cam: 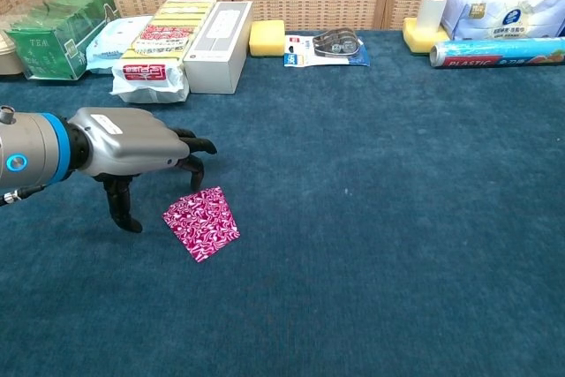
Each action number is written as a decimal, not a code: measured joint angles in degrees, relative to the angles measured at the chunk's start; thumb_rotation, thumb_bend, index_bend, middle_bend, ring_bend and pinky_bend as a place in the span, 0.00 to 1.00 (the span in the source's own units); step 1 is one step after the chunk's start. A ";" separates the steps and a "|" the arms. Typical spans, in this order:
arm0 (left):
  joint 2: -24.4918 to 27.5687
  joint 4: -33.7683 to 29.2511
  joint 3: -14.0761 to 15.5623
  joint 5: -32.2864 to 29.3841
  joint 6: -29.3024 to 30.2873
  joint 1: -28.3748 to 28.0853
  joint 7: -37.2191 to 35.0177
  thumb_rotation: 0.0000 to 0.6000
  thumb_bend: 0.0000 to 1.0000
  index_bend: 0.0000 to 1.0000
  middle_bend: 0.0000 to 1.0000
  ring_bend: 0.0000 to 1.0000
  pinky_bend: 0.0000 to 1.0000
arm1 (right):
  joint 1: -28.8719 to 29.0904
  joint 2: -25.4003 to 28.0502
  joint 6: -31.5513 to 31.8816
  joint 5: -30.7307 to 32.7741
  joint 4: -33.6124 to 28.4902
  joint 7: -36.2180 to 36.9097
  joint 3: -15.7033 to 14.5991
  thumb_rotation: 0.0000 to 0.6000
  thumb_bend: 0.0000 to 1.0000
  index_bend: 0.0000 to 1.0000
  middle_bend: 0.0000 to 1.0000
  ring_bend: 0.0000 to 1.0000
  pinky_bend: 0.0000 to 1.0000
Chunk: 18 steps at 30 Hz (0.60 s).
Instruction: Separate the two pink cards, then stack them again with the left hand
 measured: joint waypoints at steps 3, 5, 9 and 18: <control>0.80 -0.59 0.03 0.14 0.34 0.09 -0.29 1.00 0.16 0.25 0.00 0.00 0.29 | 0.00 0.01 0.01 -0.01 -0.01 0.00 0.01 1.00 0.00 0.20 0.02 0.00 0.00; 1.51 -1.09 0.00 0.45 0.62 0.23 -0.68 1.00 0.16 0.25 0.00 0.00 0.29 | 0.02 0.03 -0.01 -0.03 -0.04 -0.04 0.00 1.00 0.00 0.20 0.02 0.00 0.00; 2.61 -1.65 0.01 2.71 1.44 0.80 -1.64 1.00 0.16 0.19 0.00 0.00 0.29 | 0.06 -0.06 -0.11 -0.10 -0.07 -0.26 -0.07 1.00 0.00 0.20 0.02 0.00 0.00; 1.93 1.92 0.83 15.24 1.44 3.62 -6.70 1.00 0.16 0.03 0.00 0.00 0.29 | 0.08 -0.24 0.00 -0.10 -0.33 -0.97 -0.11 1.00 0.00 0.20 0.02 0.00 0.00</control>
